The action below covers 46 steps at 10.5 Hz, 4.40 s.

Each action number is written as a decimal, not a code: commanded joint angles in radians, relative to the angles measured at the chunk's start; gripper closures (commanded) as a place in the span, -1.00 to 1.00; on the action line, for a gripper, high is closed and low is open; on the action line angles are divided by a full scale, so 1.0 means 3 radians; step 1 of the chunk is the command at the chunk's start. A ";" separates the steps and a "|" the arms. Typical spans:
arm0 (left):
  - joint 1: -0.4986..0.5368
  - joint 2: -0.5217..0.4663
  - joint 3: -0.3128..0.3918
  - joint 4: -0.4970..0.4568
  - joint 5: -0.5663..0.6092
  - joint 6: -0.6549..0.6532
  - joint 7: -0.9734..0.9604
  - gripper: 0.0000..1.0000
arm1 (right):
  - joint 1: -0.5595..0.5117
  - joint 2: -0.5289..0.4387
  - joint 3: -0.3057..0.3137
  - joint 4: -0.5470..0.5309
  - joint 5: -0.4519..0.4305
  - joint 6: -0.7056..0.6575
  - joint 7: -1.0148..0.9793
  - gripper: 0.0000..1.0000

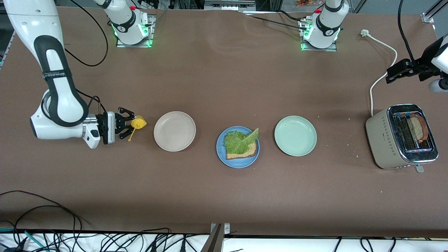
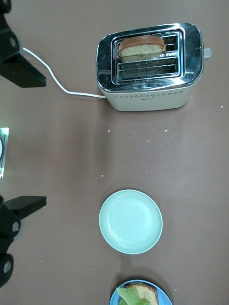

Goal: Make sandwich in blue plate with both arms

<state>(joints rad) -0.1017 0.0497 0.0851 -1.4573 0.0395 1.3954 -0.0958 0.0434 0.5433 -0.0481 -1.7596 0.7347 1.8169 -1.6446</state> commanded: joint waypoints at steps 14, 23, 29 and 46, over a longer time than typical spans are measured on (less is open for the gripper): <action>0.0027 0.0054 -0.0008 0.0092 0.0073 -0.0044 -0.0023 -1.00 | 0.2267 0.0576 0.0375 0.1626 -0.4690 0.0085 0.3713 0.66; 0.0012 0.0054 -0.0023 0.0092 0.0068 -0.0044 -0.0023 -1.00 | 0.2867 0.0787 0.0263 0.1652 -0.5783 -0.0191 0.3738 0.68; 0.0017 0.0054 -0.0018 0.0092 0.0073 -0.0044 -0.0023 -1.00 | 0.2133 0.0393 0.0268 0.1652 -0.3920 -0.0003 0.3510 0.69; 0.0768 0.0795 0.0008 0.0067 0.0185 0.0799 0.0043 -1.00 | -0.0374 0.0858 0.0268 0.1616 0.0358 -0.1372 -0.0887 0.69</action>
<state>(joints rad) 0.1034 0.2458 0.0991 -1.4567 0.0437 1.6093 -0.0920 -0.0229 0.7604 0.0163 -1.2828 0.8049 1.4644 -1.8017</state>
